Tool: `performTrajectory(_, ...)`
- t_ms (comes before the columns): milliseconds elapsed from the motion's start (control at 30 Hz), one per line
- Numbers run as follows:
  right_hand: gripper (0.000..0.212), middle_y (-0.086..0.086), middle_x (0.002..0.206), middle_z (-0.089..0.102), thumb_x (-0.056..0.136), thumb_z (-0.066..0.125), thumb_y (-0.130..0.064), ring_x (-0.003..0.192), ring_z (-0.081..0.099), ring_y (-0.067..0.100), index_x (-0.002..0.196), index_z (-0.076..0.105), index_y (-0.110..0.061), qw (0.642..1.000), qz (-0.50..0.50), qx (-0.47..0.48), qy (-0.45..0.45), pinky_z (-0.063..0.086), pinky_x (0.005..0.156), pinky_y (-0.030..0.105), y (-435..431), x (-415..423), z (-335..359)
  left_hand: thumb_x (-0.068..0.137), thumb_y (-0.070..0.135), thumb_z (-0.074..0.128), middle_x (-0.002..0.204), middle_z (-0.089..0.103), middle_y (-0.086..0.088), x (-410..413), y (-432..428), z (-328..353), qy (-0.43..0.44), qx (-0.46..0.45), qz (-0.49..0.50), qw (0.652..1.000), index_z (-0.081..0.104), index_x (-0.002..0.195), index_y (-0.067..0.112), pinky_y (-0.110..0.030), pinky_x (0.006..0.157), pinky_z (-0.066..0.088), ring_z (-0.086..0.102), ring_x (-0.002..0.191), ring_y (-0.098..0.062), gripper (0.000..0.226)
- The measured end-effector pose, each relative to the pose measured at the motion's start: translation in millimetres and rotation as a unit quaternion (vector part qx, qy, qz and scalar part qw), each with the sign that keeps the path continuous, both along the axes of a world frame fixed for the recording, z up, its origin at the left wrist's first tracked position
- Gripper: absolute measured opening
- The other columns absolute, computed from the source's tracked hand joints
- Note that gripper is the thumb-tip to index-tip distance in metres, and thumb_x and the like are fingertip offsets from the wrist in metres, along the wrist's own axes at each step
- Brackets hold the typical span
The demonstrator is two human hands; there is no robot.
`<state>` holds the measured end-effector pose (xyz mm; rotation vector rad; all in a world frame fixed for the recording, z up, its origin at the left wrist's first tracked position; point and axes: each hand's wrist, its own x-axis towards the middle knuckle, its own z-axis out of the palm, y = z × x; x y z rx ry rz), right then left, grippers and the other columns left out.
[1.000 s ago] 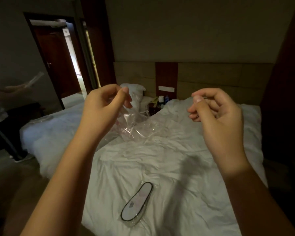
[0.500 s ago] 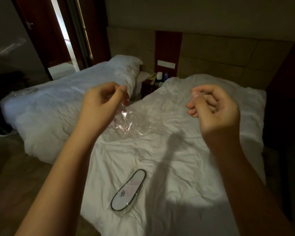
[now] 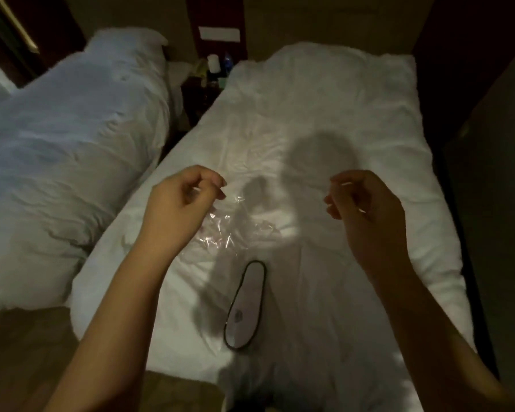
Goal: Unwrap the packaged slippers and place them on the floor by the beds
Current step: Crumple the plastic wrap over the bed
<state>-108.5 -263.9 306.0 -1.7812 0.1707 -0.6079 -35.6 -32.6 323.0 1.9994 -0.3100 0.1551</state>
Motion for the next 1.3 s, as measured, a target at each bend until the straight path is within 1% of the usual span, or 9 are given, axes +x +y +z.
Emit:
performTrajectory(267, 0.018, -0.009, 0.067, 0.068, 0.092, 0.060, -0.018, 0.069, 0.067, 0.014, 0.083, 0.062, -0.034, 0.985, -0.097, 0.040, 0.139, 0.057, 0.072, 0.045, 55, -14, -111, 0.086, 0.019, 0.059, 0.067, 0.071, 0.017, 26, 39, -117, 0.114, 0.102, -0.075, 0.985, 0.068, 0.078, 0.035, -0.017, 0.053, 0.046, 0.060, 0.055, 0.008, 0.020)
performTrajectory(500, 0.008, -0.006, 0.076, 0.069, 0.089, 0.060, -0.031, 0.075, 0.069, 0.019, 0.083, 0.060, -0.037, 0.972, -0.090, 0.013, 0.218, 0.058, 0.073, 0.048, 73, -5, -204, 0.090, 0.026, 0.058, 0.058, 0.062, 0.010, 29, 50, -232, 0.176, 0.185, -0.065, 0.965, 0.074, 0.090, 0.022, -0.023, 0.051, 0.047, 0.054, 0.046, 0.000, 0.016)
performTrajectory(633, 0.009, -0.003, 0.079, 0.070, 0.079, 0.055, -0.044, 0.075, 0.068, 0.019, 0.083, 0.060, -0.037, 0.965, -0.084, 0.020, 0.249, 0.058, 0.072, 0.039, 86, 6, -273, 0.089, 0.030, 0.059, 0.057, 0.061, 0.009, 36, 54, -306, 0.205, 0.196, -0.050, 0.958, 0.073, 0.090, 0.023, -0.022, 0.048, 0.042, 0.056, 0.048, -0.007, 0.015)
performTrajectory(800, 0.010, -0.013, 0.075, 0.065, 0.087, 0.061, -0.031, 0.068, 0.063, 0.000, 0.081, 0.057, -0.039, 0.944, -0.086, -0.009, 0.319, 0.045, 0.056, 0.007, 100, 7, -377, 0.087, 0.035, 0.063, 0.048, 0.058, 0.009, 30, 59, -410, 0.282, 0.199, -0.025, 0.938, 0.069, 0.087, 0.023, -0.018, 0.043, 0.041, 0.054, 0.037, 0.001, 0.014)
performTrajectory(900, 0.005, -0.018, 0.082, 0.063, 0.087, 0.064, -0.030, 0.074, 0.060, -0.007, 0.091, 0.060, -0.031, 0.923, -0.069, -0.006, 0.378, 0.040, 0.056, 0.006, 109, -1, -435, 0.083, 0.040, 0.068, 0.054, 0.060, 0.011, 14, 63, -465, 0.363, 0.189, -0.014, 0.912, 0.065, 0.087, 0.028, -0.013, 0.032, 0.038, 0.056, 0.039, 0.004, 0.013)
performTrajectory(1033, 0.035, -0.012, 0.101, 0.060, 0.084, 0.069, -0.031, 0.089, 0.060, 0.007, 0.114, 0.059, -0.018, 0.899, -0.066, 0.032, 0.432, 0.046, 0.071, 0.019, 124, -12, -484, 0.081, 0.044, 0.070, 0.073, 0.065, 0.015, -5, 67, -513, 0.412, 0.161, -0.023, 0.896, 0.063, 0.083, 0.029, -0.014, 0.048, 0.047, 0.063, 0.058, 0.005, 0.017)
performTrajectory(1100, 0.046, -0.019, 0.095, 0.054, 0.083, 0.072, -0.026, 0.083, 0.058, -0.001, 0.122, 0.052, -0.013, 0.895, -0.071, 0.054, 0.437, 0.047, 0.068, 0.013, 130, -16, -495, 0.081, 0.045, 0.070, 0.084, 0.074, -0.001, -7, 69, -526, 0.420, 0.146, -0.035, 0.895, 0.072, 0.094, 0.018, -0.028, 0.066, 0.057, 0.071, 0.075, -0.008, 0.030)
performTrajectory(1167, 0.048, -0.023, 0.091, 0.052, 0.084, 0.071, -0.024, 0.080, 0.057, -0.005, 0.125, 0.050, -0.012, 0.890, -0.070, 0.067, 0.446, 0.045, 0.062, 0.006, 133, -15, -500, 0.082, 0.046, 0.068, 0.084, 0.075, 0.001, -7, 67, -530, 0.442, 0.139, -0.061, 0.884, 0.073, 0.096, 0.015, -0.027, 0.070, 0.058, 0.071, 0.080, -0.014, 0.034)
performTrajectory(1300, 0.041, -0.005, 0.095, 0.064, 0.087, 0.065, -0.025, 0.093, 0.065, 0.019, 0.125, 0.053, -0.015, 0.883, -0.036, 0.086, 0.460, 0.055, 0.079, 0.036, 135, -12, -496, 0.082, 0.040, 0.070, 0.080, 0.071, 0.008, -3, 60, -527, 0.478, 0.107, -0.077, 0.868, 0.068, 0.097, 0.016, -0.008, 0.052, 0.050, 0.067, 0.066, 0.001, 0.029)
